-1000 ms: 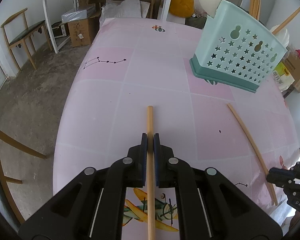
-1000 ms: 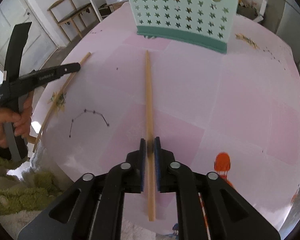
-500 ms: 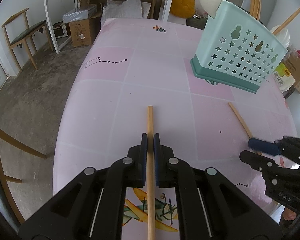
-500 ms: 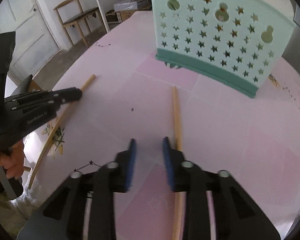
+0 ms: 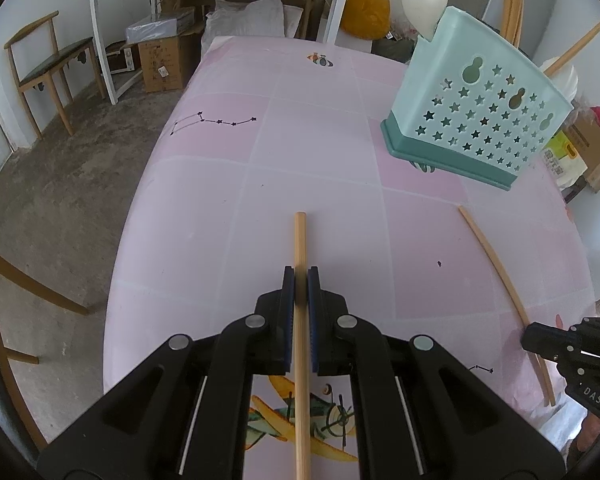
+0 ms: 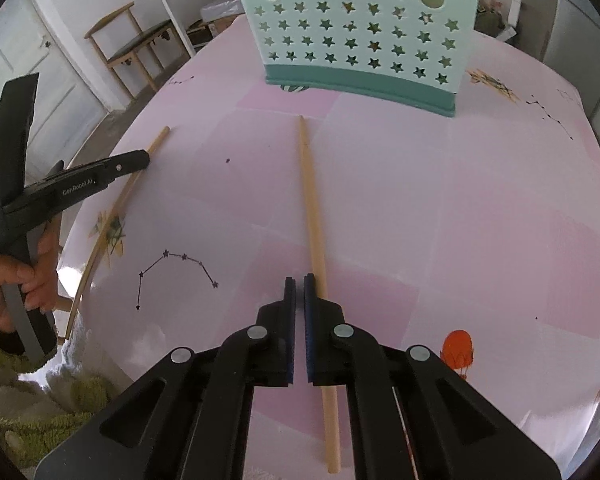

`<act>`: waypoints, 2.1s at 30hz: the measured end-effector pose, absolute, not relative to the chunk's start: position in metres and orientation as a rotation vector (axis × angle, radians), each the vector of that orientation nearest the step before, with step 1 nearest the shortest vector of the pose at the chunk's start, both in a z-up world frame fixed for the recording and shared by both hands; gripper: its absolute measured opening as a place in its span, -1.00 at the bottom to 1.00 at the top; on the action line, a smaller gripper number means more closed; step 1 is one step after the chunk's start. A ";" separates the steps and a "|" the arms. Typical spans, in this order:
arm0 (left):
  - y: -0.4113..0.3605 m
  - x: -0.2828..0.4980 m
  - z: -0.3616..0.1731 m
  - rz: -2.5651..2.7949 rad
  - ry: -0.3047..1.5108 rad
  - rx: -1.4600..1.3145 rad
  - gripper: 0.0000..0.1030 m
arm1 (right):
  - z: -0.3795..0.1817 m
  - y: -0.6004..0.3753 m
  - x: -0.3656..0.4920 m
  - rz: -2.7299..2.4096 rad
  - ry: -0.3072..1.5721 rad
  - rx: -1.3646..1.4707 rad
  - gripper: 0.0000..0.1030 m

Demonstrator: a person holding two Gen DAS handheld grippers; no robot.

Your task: Organize utensils

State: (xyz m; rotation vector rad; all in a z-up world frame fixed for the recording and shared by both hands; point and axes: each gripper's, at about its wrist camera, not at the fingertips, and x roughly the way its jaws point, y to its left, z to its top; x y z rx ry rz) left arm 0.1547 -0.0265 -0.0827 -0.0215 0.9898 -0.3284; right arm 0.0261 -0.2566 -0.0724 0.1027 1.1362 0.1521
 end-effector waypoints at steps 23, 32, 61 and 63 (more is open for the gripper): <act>-0.029 0.167 -0.085 -0.349 1.021 -0.019 -0.87 | -0.069 -0.240 0.077 0.123 1.017 0.184 -0.95; -0.038 0.195 -0.081 -0.357 1.072 -0.006 -0.66 | -0.045 -0.260 0.060 0.132 0.935 0.285 -0.95; -0.006 0.171 -0.006 -0.310 0.870 -0.086 -0.91 | -0.074 -0.238 0.099 0.143 1.007 0.031 -0.51; -0.003 0.166 0.007 -0.323 0.842 -0.097 -0.91 | -0.079 -0.234 0.101 0.145 1.015 -0.001 -0.84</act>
